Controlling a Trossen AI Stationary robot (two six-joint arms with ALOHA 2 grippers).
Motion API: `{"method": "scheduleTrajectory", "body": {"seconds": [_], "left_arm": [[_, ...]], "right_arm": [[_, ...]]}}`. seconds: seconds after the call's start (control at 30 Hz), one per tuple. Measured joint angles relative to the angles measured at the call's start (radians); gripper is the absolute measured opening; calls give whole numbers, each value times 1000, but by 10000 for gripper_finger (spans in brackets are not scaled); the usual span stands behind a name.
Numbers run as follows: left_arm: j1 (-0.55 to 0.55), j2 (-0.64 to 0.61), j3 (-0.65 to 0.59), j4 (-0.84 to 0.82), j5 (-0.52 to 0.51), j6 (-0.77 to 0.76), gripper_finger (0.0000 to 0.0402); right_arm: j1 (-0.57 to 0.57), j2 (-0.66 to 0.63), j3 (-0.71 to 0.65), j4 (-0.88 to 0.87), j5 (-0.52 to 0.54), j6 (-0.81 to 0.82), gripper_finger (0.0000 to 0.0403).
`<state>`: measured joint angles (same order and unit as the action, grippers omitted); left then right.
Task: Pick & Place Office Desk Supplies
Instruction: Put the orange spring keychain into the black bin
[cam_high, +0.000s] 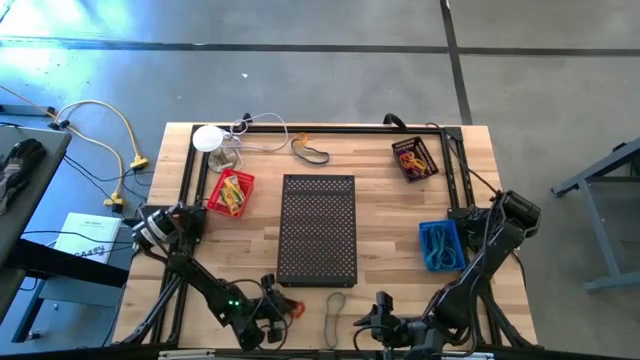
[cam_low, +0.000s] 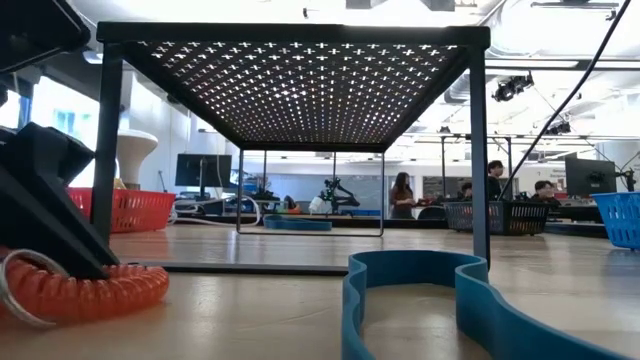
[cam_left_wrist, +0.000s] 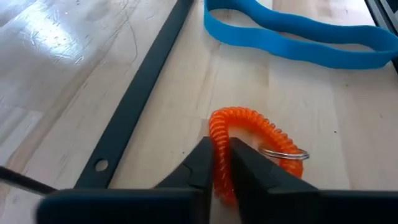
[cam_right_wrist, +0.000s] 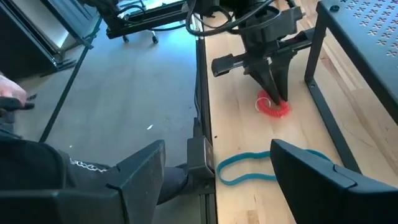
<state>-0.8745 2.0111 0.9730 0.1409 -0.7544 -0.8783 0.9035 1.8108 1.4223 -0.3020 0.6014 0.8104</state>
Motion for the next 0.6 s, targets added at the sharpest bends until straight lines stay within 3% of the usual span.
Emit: {"method": "scheduleTrajectory", "body": {"seconds": [0.13, 0.3, 0.4, 0.5, 0.6], "left_arm": [[-2, -49, -5, 42, 24, 53, 12], [-10, -199, 0, 254, 68, 336, 12], [-7, -290, -3, 298, 65, 488, 11], [-4, -381, -2, 336, 32, 635, 11], [1, -442, -1, 341, -50, 767, 10]], "right_arm": [[0, 27, 0, -3, -2, -51, 277], [-1, 55, 0, 0, 0, -145, 277], [-10, 61, 0, 7, 2, -220, 277], [-34, 61, 0, 32, 5, -305, 277], [-58, 59, 0, 95, 124, -456, 277]]}}
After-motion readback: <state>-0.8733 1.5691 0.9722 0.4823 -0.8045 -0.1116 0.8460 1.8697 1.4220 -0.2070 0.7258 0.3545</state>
